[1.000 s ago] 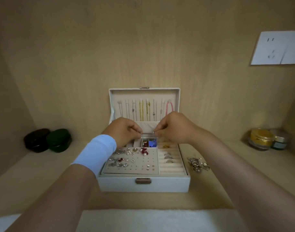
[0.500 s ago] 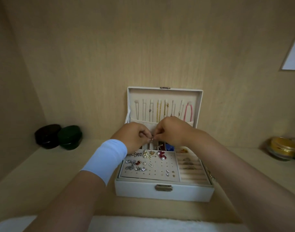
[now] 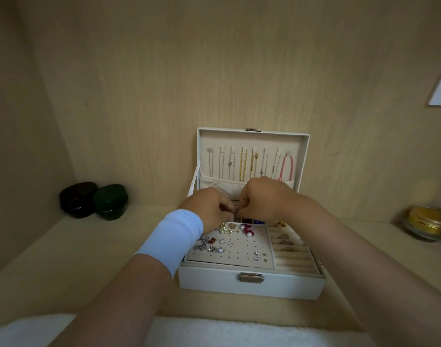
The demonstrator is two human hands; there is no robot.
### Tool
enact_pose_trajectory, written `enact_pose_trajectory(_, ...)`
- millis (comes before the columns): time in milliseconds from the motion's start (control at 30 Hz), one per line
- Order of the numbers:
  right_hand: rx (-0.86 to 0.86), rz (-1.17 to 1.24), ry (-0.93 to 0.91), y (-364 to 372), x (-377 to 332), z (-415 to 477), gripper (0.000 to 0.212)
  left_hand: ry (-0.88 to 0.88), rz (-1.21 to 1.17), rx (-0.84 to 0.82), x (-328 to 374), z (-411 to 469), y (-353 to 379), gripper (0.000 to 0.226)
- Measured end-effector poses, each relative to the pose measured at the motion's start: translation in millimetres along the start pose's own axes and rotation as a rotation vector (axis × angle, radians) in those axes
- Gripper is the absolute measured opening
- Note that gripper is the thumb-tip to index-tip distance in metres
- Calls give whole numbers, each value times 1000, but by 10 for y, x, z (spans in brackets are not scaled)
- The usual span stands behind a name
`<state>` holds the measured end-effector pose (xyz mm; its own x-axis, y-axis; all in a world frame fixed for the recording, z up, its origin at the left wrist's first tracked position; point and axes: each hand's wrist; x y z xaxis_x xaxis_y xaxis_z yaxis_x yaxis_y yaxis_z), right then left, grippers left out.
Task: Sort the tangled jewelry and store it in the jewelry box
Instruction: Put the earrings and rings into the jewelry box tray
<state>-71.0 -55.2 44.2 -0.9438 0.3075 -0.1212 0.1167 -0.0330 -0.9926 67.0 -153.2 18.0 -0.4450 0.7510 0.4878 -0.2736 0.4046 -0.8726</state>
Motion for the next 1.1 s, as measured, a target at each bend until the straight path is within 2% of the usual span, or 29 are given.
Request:
enact_pose_trajectory(167,-42,-67,-5,-12,-63,28,19,-12,36,56,-16,-8,-38,22)
enact_pose_trajectory(467,-135,102,-68,-37,-32,51,13,-29,-10,16,-26,24,-38,17)
enact_pose_trajectory(667,-1,72,-14,50,-41,83,8,-23,-24,17,-37,46,-34,14)
enact_pose_trajectory(867,-39,34,11,60,-46,148,10,-40,6,-4,-27,44,-39,12)
enact_pose_trajectory(1000,43,300,-32,-162,135,-78,11,6,38,51,78,0,-83,15)
enact_pose_trajectory(1100,184,352,25,-391,508,-390,13,88,-65,139,348,18,-53,17)
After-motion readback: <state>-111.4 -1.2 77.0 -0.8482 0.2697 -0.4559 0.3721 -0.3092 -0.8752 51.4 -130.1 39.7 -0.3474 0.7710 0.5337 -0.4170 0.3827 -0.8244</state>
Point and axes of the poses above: each hand's wrist, its own z-axis towards the middle knuckle, its own y-axis out of the palm, x = y × z, and after that the axes turned 3 degrees about -x, right-handed
